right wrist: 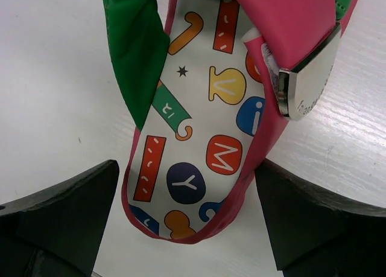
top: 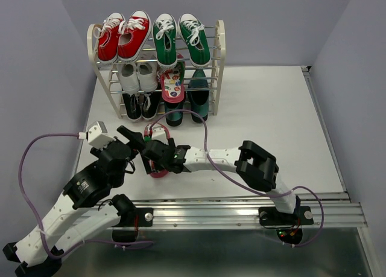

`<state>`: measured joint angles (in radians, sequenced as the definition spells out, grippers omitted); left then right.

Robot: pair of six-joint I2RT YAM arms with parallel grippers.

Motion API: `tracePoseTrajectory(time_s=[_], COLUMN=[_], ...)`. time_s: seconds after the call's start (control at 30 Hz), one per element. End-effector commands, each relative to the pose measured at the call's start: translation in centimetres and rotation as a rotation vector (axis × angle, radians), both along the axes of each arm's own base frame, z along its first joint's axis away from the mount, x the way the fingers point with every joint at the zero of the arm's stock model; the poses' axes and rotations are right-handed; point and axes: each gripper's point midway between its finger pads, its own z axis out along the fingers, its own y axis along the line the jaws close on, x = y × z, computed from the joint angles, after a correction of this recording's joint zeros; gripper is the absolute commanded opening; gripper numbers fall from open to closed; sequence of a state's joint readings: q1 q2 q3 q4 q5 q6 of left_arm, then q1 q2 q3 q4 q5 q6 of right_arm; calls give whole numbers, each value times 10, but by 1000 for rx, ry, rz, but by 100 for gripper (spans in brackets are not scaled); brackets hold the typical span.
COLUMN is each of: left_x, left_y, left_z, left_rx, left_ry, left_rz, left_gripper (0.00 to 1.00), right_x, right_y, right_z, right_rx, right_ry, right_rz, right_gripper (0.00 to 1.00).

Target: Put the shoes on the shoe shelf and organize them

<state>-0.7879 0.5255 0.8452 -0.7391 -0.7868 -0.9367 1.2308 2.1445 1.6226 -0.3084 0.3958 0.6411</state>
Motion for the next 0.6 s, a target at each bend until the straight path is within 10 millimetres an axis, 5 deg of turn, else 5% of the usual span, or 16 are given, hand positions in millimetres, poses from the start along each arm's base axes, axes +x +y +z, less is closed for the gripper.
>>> tracePoseTrajectory(time_s=[0.0,0.3,0.43,0.53,0.57], left_x=[5,6,5,5,5], left_y=[0,-3,-2,0,0], left_z=[4,2,3,3,4], left_rx=[-10,0,-8,-8,-9], left_ry=[-31,-23,-29,-31,-32], left_rz=[13,5,7,10,12], left_gripper=[99,99,99,99,99], right_x=[11,7,11,12,11], right_y=[2,-3,-7,-9,-9], right_z=[4,-31,-27,-27,-28], right_rx=[-21,-141,-146,-158,-158], right_ry=[-55,-56,-78,-87,-84], right_rz=[-101,-114,-130,-127,-126], right_gripper=[100,100,100,93,81])
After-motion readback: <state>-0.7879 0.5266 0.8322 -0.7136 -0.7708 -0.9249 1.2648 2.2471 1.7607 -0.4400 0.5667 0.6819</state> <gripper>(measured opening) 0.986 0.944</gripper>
